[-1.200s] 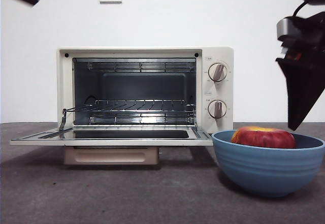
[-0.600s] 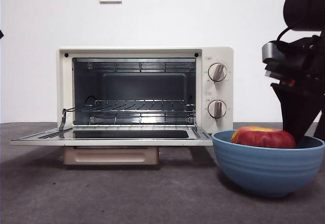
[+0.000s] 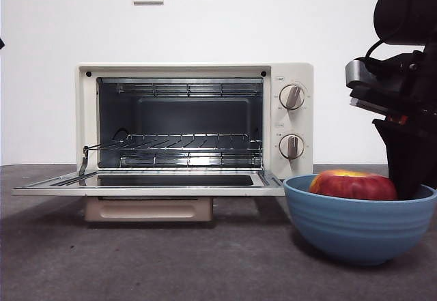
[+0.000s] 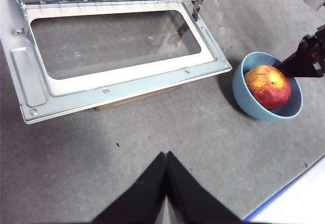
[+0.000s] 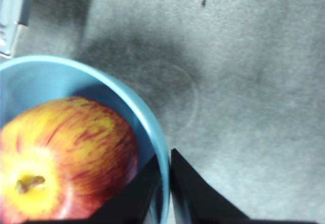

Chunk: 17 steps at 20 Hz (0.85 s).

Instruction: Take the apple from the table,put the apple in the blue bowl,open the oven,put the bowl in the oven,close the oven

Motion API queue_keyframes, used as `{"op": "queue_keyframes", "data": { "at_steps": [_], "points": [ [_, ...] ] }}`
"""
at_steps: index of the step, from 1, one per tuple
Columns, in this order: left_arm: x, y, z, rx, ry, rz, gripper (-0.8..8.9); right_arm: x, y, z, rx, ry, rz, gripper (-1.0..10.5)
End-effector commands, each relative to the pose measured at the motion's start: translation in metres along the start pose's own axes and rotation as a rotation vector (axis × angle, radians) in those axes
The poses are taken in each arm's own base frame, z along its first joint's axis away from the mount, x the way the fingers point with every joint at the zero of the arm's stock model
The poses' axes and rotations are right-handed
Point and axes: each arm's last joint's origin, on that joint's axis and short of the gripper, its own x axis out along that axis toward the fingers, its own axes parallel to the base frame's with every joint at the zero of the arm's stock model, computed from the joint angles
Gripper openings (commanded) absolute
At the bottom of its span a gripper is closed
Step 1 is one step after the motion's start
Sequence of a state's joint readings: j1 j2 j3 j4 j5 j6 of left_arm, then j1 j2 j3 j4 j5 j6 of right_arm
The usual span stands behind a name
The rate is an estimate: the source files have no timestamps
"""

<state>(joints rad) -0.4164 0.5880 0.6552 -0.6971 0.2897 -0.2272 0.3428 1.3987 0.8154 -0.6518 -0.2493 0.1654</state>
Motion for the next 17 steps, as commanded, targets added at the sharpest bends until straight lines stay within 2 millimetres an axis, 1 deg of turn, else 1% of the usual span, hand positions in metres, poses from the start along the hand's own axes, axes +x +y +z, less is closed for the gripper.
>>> {"op": "queue_keyframes", "data": {
  "at_steps": [1,5,9,12,17],
  "points": [
    [0.0,0.0,0.003,0.013,-0.018,0.008,0.07,-0.011,0.011,0.003,0.012,-0.039,0.058,0.0],
    [0.0,-0.001,0.006,0.02,-0.045,0.002,0.07,-0.038,0.034,0.011,-0.01,-0.074,0.089,0.0],
    [0.0,-0.001,0.006,0.022,-0.044,0.002,0.07,-0.053,0.062,0.03,-0.026,-0.145,0.136,0.0],
    [0.0,-0.001,0.006,0.03,-0.044,0.002,0.07,-0.053,0.081,0.055,-0.025,-0.183,0.125,0.0],
    [0.0,-0.001,0.006,0.033,-0.044,0.002,0.07,-0.036,0.107,0.104,0.008,-0.196,0.113,0.0]
  ]
}}
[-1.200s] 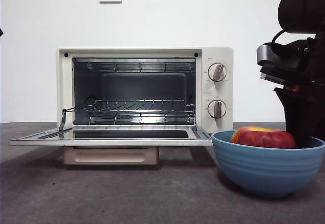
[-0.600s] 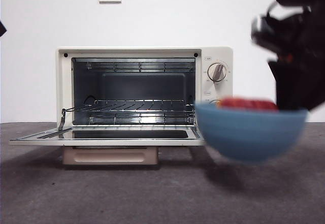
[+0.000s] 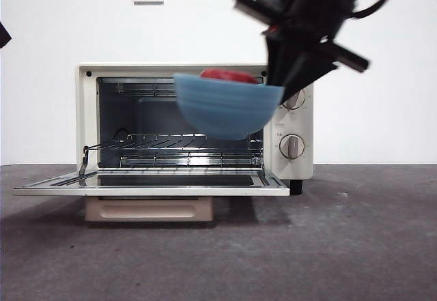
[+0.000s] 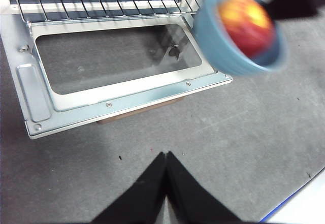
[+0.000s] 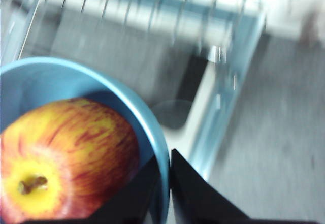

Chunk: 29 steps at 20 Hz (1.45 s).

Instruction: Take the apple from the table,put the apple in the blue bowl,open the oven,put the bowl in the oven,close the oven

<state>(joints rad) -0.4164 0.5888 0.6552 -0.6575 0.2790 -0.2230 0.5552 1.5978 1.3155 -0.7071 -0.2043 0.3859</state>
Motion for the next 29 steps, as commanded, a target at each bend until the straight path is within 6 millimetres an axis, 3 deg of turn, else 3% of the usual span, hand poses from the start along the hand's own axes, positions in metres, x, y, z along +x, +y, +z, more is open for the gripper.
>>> {"op": "queue_keyframes", "data": {
  "at_steps": [1,7,21,29],
  "points": [
    [0.0,-0.001,0.002,0.025,-0.005,0.0,0.07,0.012,0.015,0.023,0.039,-0.033,0.002,0.0],
    [0.0,-0.001,0.002,0.032,-0.004,0.0,0.07,0.034,0.026,0.051,0.168,-0.094,-0.022,0.0],
    [0.0,0.0,0.0,0.049,0.009,0.002,0.07,0.06,0.026,0.061,0.398,-0.253,-0.087,0.0],
    [0.0,0.0,-0.001,0.045,0.021,0.004,0.07,0.064,0.025,0.063,0.412,-0.3,-0.13,0.0]
  ]
}}
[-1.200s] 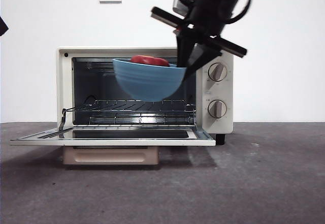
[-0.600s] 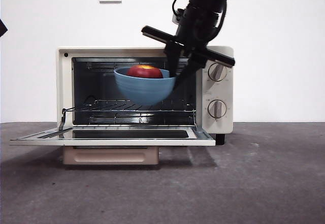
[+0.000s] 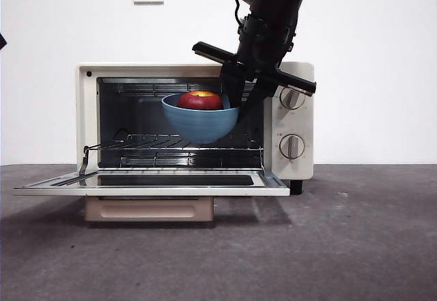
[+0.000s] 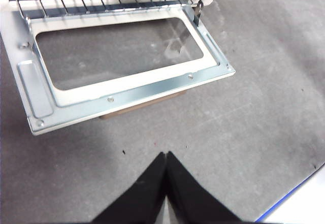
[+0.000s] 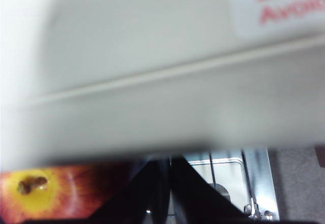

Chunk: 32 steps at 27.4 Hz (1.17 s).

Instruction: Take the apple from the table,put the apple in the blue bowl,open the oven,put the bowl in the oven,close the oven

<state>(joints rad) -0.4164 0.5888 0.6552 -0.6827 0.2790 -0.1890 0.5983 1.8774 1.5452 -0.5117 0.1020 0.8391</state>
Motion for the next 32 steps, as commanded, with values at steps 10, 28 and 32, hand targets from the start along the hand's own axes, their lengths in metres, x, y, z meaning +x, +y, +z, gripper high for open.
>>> {"op": "queue_keyframes", "data": {
  "at_steps": [10,28,32],
  "points": [
    [0.0,0.0,0.001,0.016,0.004,0.001,0.07,0.004,0.009,0.001,-0.015,-0.033,0.005,1.1],
    [0.0,0.0,0.001,0.018,0.003,0.001,0.07,-0.019,0.015,0.004,-0.079,-0.072,0.038,1.1],
    [0.0,0.0,0.001,0.02,0.003,0.001,0.07,-0.034,0.016,0.008,-0.102,-0.099,0.044,1.1]
  ]
}}
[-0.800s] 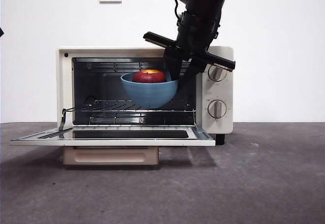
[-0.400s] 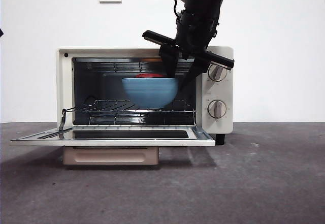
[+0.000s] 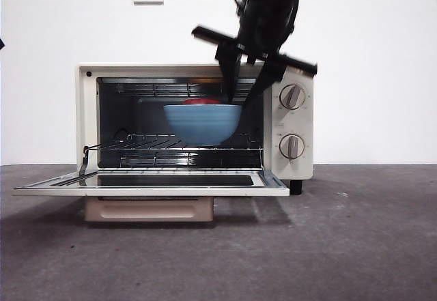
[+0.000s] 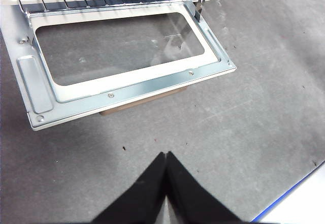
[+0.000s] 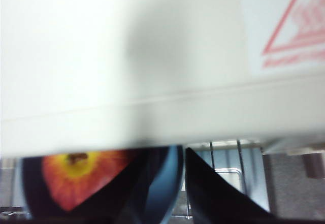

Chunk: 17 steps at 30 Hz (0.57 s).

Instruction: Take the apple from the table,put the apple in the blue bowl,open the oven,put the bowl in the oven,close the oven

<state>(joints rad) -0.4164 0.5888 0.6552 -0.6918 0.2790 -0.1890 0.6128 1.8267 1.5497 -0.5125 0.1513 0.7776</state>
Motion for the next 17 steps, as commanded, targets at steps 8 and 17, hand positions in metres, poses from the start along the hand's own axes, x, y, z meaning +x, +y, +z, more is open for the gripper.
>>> {"op": "queue_keyframes", "data": {
  "at_steps": [8,17],
  "points": [
    [0.004,0.0,0.009,0.034,-0.059,-0.004,0.06,-0.076,0.015,0.011,-0.291,-0.088,0.097,1.1],
    [0.027,0.032,0.027,-0.076,-0.079,0.098,0.06,-0.159,0.012,-0.006,-0.593,-0.129,0.046,1.1]
  ]
}}
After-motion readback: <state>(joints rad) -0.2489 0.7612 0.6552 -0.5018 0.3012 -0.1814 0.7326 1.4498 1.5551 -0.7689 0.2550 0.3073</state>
